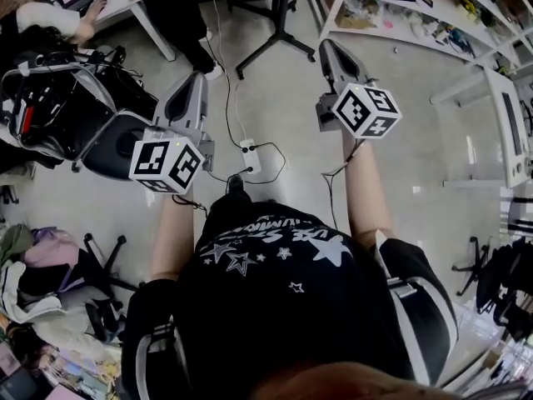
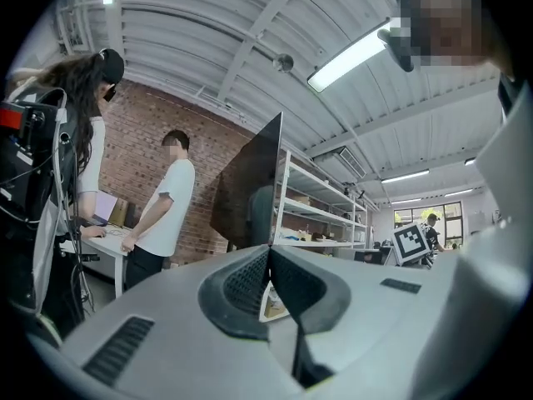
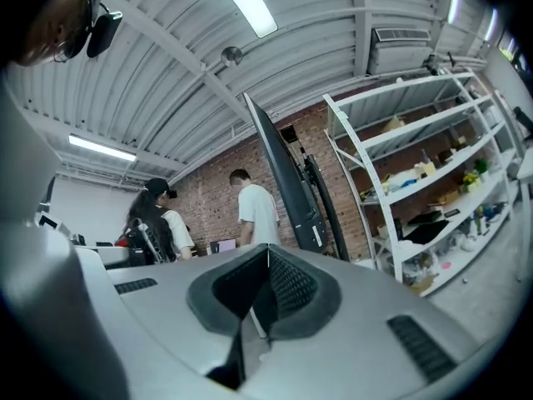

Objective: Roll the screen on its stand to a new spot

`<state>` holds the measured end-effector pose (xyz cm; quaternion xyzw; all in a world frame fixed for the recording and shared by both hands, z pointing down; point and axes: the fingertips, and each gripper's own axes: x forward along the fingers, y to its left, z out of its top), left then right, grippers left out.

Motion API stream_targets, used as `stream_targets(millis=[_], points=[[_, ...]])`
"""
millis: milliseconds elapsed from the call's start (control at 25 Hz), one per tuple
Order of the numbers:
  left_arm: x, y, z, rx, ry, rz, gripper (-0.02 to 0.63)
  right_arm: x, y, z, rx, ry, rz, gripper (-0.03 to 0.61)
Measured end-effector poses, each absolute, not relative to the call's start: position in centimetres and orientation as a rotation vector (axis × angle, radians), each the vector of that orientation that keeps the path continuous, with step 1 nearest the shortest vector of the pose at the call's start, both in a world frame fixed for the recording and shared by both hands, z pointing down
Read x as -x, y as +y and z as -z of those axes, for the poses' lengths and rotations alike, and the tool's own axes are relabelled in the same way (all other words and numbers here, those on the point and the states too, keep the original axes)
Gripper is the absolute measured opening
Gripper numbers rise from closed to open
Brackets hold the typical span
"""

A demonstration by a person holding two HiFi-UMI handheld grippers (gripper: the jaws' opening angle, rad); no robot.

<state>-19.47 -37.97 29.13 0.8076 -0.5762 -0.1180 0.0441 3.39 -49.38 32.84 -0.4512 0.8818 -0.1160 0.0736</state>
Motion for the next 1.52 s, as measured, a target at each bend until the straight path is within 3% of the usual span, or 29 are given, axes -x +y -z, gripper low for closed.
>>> stream_targets(millis=[360,1080,1520], points=[[24.1,-43.9,-27.9,-2.526,-1.702,0.380,0.012,0.4,-55.0,-31.0,1.501,2.587,0.278,0.009],[30.1,-53.7,-26.2,-2.599,-1.548,0.429,0.012,5.8,-64.8,-27.2,1.695,2.522,0.150,0.268],[29.3,-59.4,-24.9,-2.590,-1.607,0.444,0.012,6.9,-74.2,-24.8,1.706,2.547,0.075,0.314]])
